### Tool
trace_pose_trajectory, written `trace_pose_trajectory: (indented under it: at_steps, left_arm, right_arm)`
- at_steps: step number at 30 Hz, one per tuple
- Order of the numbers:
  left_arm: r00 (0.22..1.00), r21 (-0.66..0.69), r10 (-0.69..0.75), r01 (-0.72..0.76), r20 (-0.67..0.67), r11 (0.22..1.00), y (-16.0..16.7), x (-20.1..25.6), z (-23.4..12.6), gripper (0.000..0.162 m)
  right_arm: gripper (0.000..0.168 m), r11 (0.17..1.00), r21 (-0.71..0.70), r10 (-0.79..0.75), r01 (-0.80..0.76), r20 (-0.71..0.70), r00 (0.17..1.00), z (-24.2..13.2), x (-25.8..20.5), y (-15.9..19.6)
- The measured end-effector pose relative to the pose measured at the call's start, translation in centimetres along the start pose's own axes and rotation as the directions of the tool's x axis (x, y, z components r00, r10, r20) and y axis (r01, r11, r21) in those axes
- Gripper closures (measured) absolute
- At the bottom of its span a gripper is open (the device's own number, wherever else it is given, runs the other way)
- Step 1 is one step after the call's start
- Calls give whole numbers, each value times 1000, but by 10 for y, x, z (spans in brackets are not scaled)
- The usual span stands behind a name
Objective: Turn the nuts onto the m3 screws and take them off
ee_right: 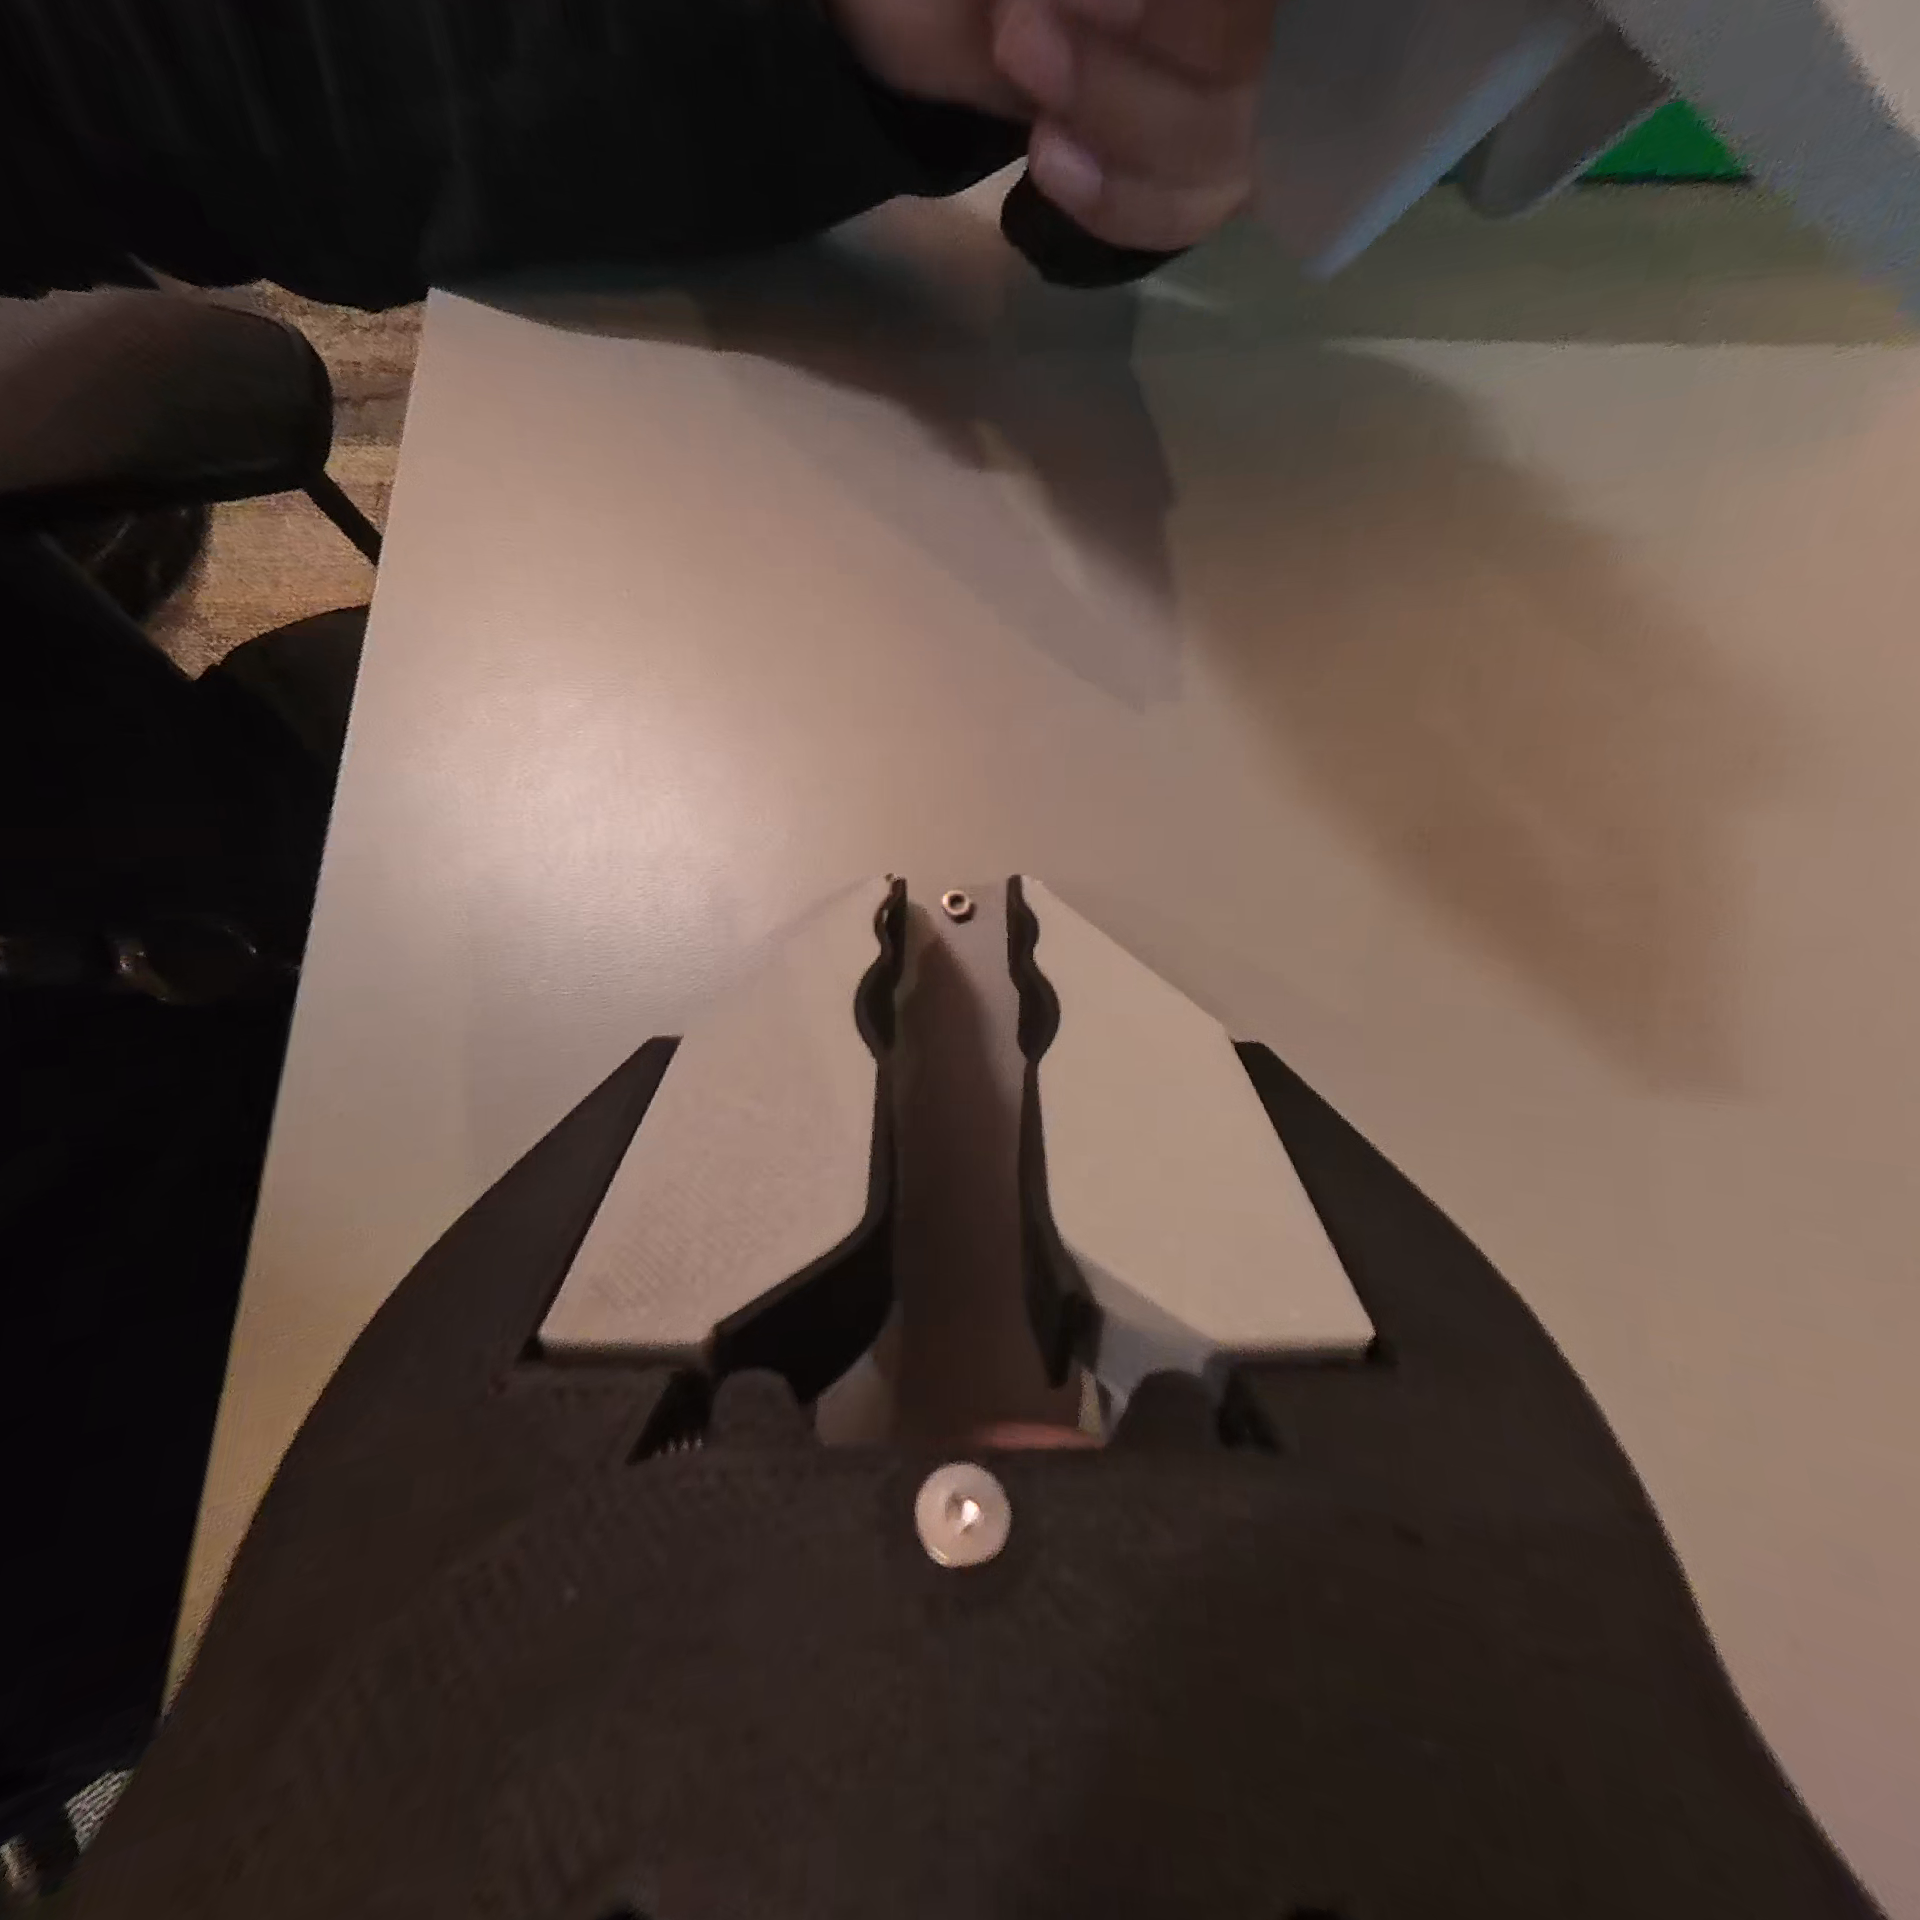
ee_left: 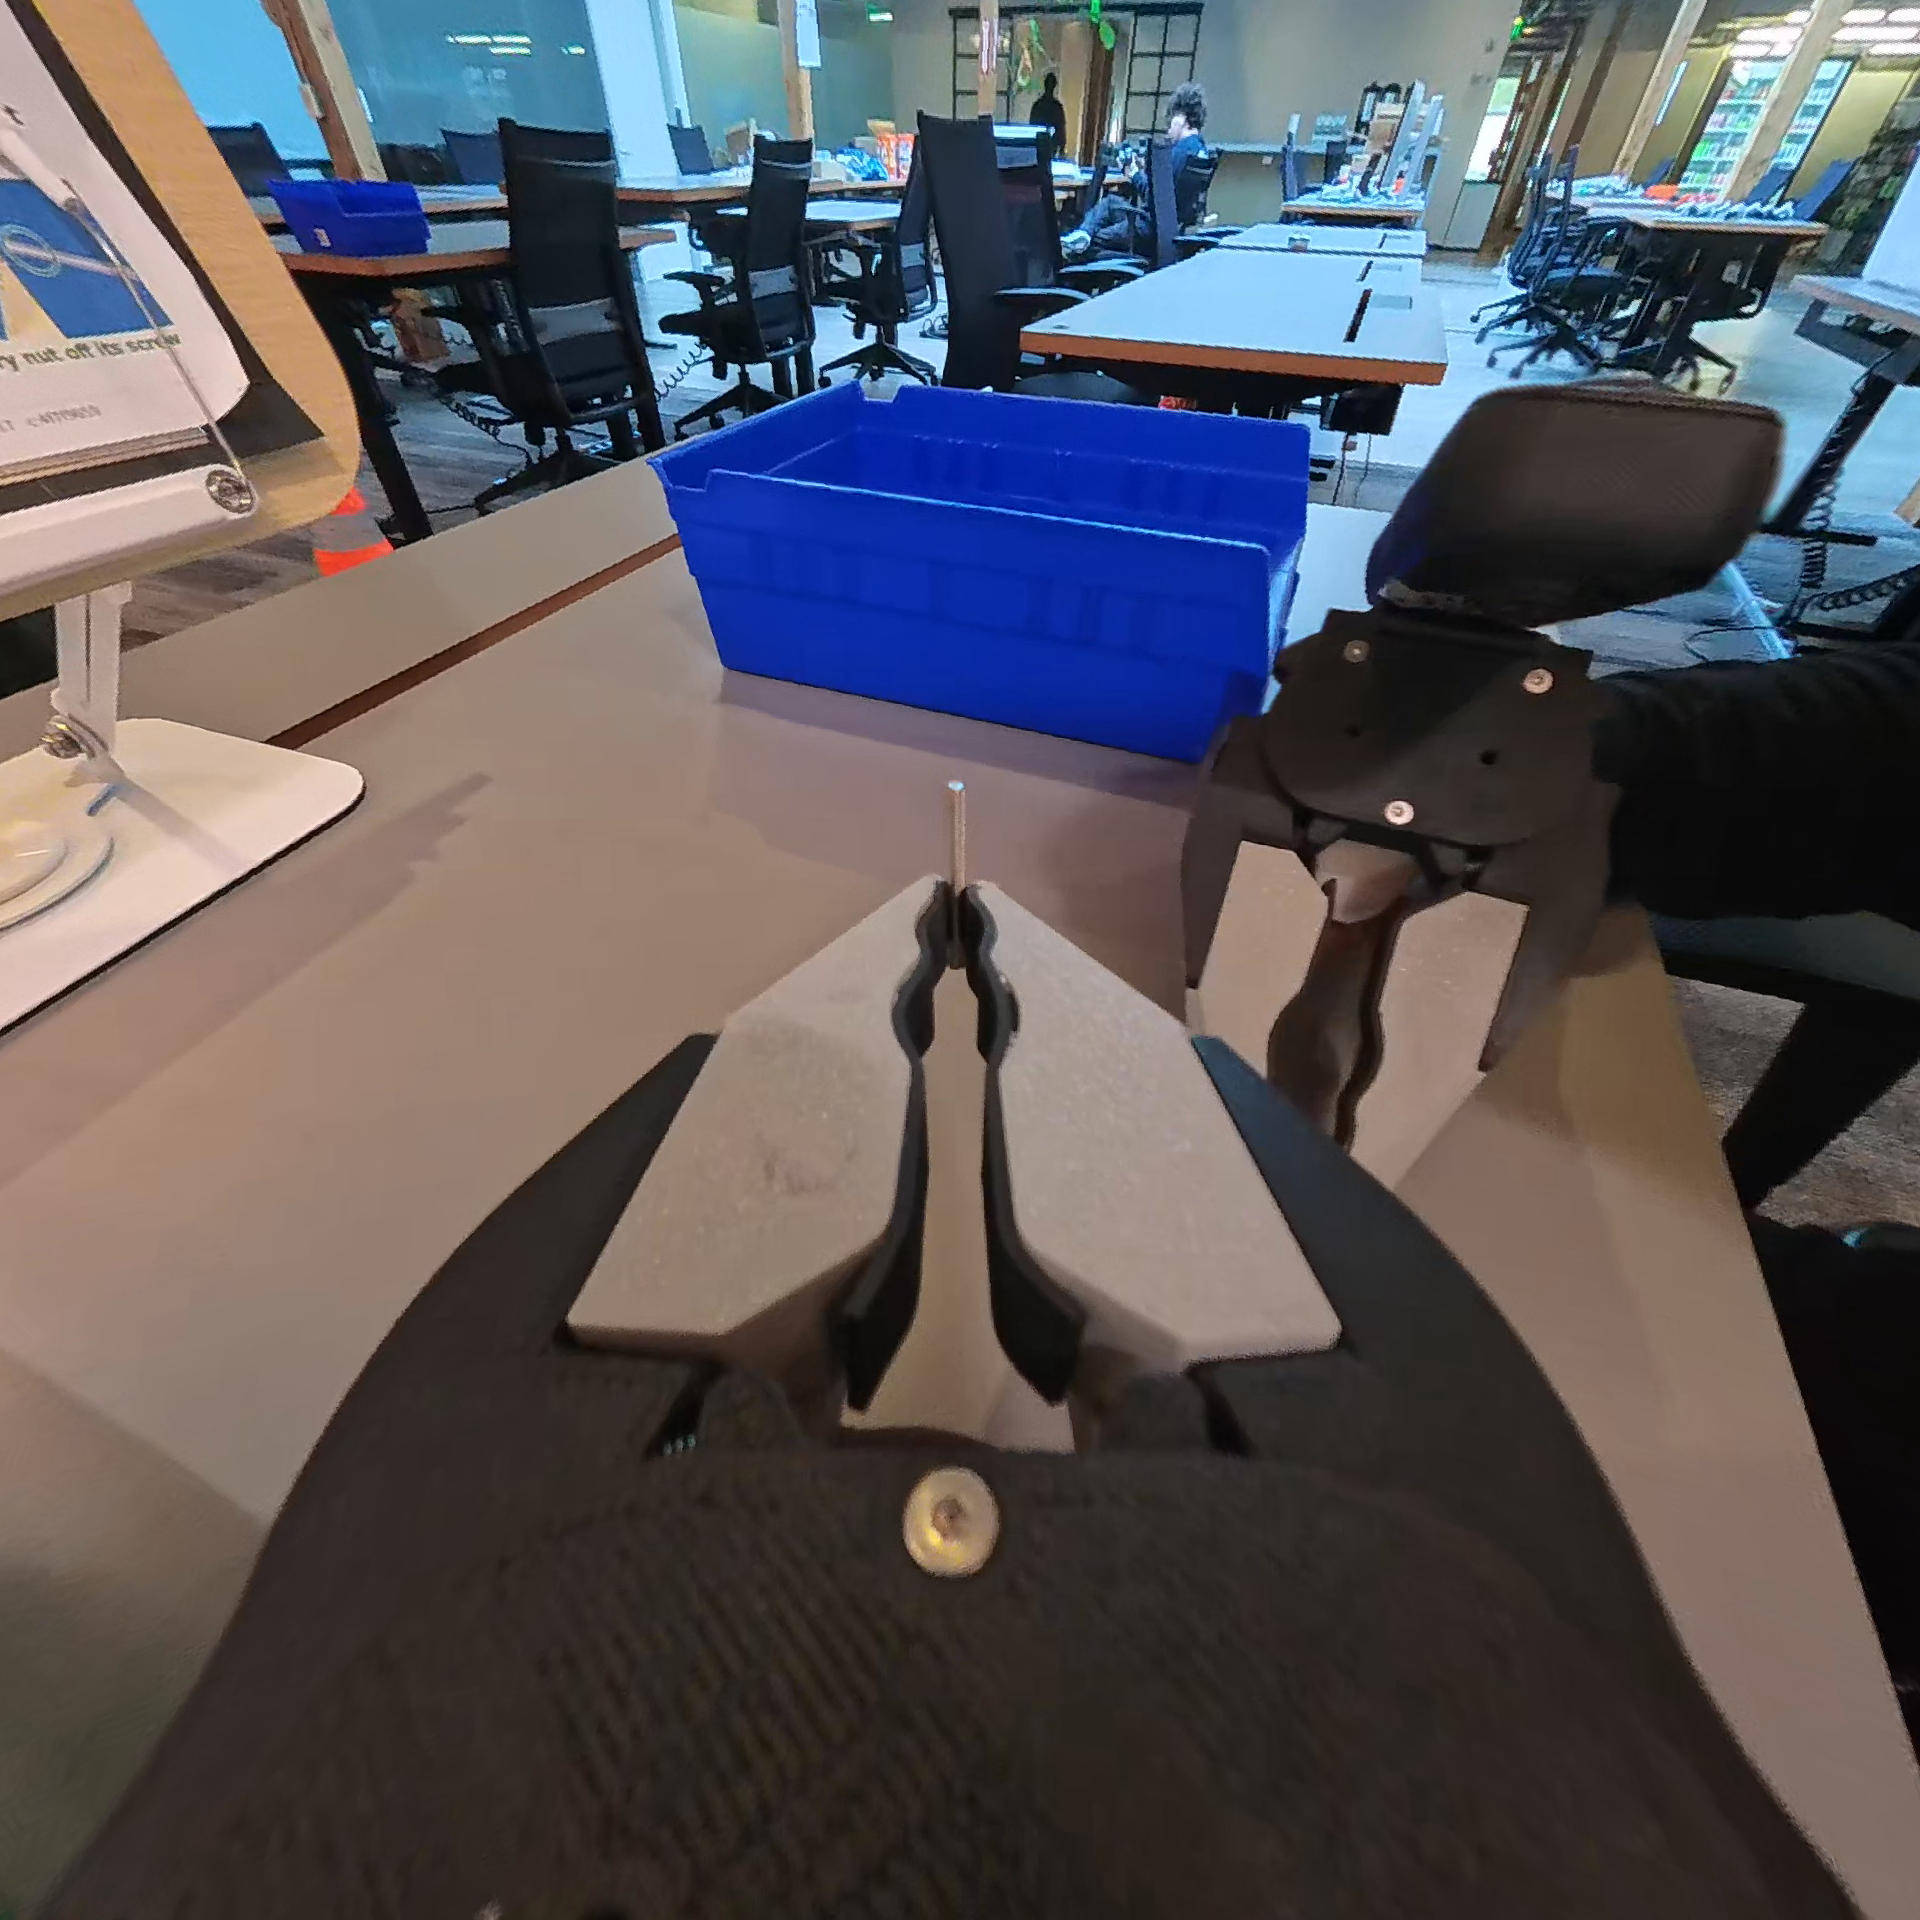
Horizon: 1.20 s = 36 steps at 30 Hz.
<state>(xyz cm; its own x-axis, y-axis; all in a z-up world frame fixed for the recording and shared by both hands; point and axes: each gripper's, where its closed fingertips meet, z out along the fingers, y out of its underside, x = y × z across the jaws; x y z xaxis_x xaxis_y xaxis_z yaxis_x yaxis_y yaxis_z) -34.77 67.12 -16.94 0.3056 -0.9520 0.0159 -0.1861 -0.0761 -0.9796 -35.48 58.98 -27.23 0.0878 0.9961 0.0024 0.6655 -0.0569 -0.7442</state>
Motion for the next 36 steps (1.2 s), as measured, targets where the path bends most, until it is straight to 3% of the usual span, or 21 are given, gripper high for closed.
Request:
trace_pose_trajectory:
  at_steps: [13,36]
  left_arm:
    - [1000,-12,-9,9,-18,1000,2,3,1,162]
    - [999,-46,-24,23,-23,999,10,3,5,162]
  right_arm:
    - [163,999,-21,-45,44,-49,998,2,2,2]
    - [166,999,35,37,-35,-64,997,-6,8,0]
